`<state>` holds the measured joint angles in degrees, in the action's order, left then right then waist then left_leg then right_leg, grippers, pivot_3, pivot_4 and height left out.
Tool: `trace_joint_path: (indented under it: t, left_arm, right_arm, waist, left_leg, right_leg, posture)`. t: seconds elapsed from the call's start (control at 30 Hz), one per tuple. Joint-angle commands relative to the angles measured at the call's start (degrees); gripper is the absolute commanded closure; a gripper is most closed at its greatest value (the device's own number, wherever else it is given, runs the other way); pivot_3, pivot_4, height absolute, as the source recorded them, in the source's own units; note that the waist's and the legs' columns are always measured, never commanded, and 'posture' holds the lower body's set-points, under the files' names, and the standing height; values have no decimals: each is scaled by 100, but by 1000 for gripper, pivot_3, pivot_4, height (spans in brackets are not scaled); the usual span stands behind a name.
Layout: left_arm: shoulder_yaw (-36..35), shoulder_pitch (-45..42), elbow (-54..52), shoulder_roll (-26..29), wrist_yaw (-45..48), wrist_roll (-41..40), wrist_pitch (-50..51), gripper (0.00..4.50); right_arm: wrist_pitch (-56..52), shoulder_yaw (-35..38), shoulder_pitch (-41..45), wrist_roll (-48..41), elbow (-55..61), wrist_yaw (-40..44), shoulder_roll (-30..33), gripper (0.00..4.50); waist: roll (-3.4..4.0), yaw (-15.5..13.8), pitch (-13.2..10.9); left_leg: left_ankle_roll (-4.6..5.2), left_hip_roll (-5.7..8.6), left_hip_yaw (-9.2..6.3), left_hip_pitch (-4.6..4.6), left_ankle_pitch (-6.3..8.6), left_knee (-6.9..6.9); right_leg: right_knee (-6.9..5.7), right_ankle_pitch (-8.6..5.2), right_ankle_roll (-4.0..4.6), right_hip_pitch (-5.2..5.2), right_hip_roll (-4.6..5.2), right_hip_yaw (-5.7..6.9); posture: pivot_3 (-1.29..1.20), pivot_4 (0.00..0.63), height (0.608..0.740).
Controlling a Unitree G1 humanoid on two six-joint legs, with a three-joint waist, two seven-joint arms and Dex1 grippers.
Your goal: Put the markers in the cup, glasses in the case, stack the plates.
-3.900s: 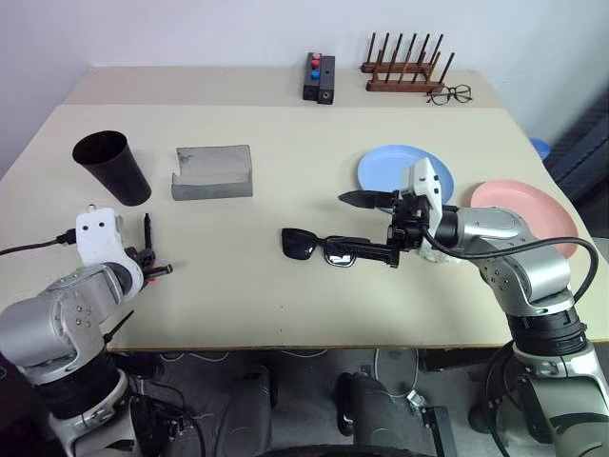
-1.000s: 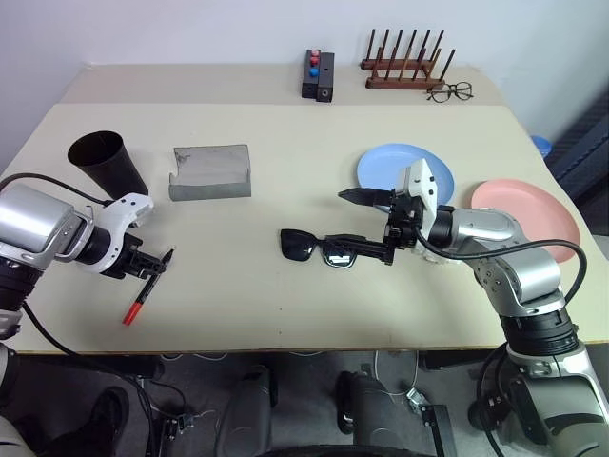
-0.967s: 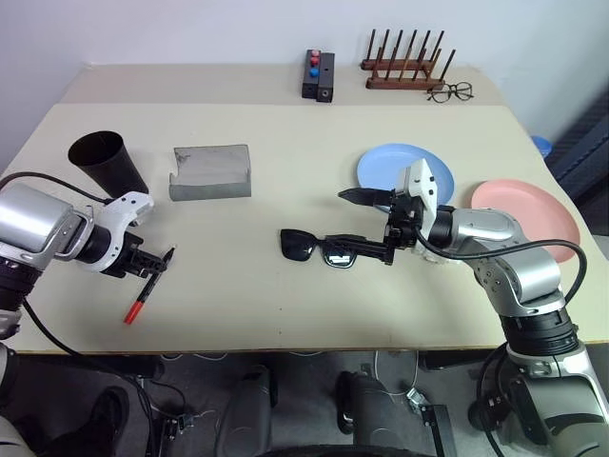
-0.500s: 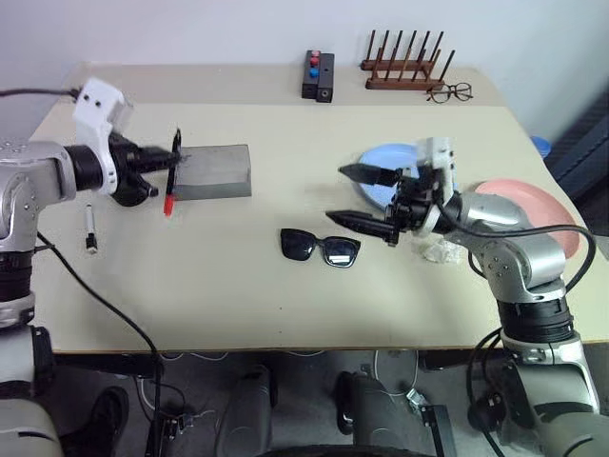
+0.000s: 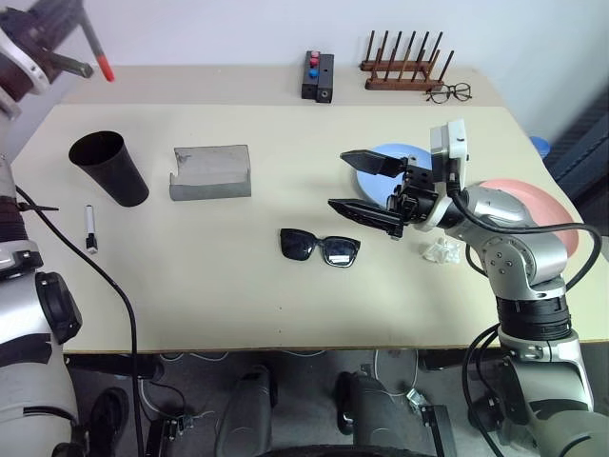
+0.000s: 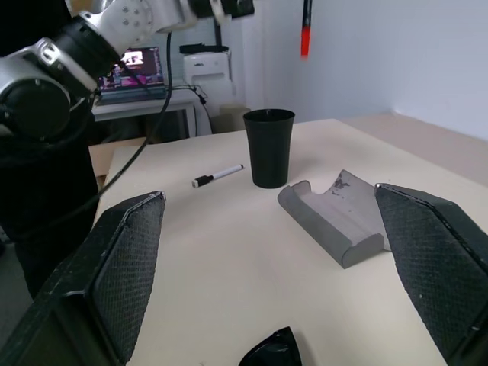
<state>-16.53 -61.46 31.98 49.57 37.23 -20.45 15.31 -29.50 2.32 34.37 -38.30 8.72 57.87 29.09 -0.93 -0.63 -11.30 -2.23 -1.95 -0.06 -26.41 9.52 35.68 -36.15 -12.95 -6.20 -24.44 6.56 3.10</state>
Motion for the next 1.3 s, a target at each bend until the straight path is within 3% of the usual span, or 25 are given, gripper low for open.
trace_joint_path:
  t: [0.03,0.8,0.93,1.1,1.2,1.3]
  left_arm:
    - [-256,2,429,216,-50,186,-743,4439]
    - [-1175,2190,-592,-428,-643,-281,-1137,4439]
    - [-1278,2382,-660,-516,-690,-386,-1196,2785]
    - [-1292,2365,-754,-497,-688,-461,-1168,120]
    - [-1300,2232,-734,-355,-749,-492,-951,18]
    - [-1363,2181,-911,-136,-1061,-584,-85,18]
  right_arm:
    - [104,89,34,-1,164,-29,32,0]
    - [101,126,-17,98,196,-30,193,0]
    - [106,119,-30,128,212,-43,203,0]
    - [103,136,-46,140,225,-53,209,0]
    - [125,131,-52,163,214,-53,207,0]
    - [131,137,-78,174,231,-51,202,0]
  waist:
    - [0,2,0]
    - [-3,-1,2]
    - [-3,1,2]
    - [-3,-3,2]
    - [-3,-1,2]
    - [-3,7,2]
  left_leg:
    - [0,0,0,1,0,0]
    - [0,-2,0,4,0,2]
    - [-1,-1,0,4,0,3]
    - [-1,-2,-1,4,0,2]
    - [-1,-1,0,4,0,2]
    - [-1,-2,-1,4,0,2]
  right_leg:
    - [-1,0,0,0,0,0]
    - [-3,0,1,5,0,0]
    - [-2,0,1,5,0,0]
    - [-1,0,1,5,0,1]
    - [0,0,1,6,0,0]
    - [-2,0,1,6,0,1]
  posture:
    - [0,150,740]
    - [0,150,740]
    - [0,150,740]
    - [0,150,740]
    - [0,150,740]
    - [0,150,740]
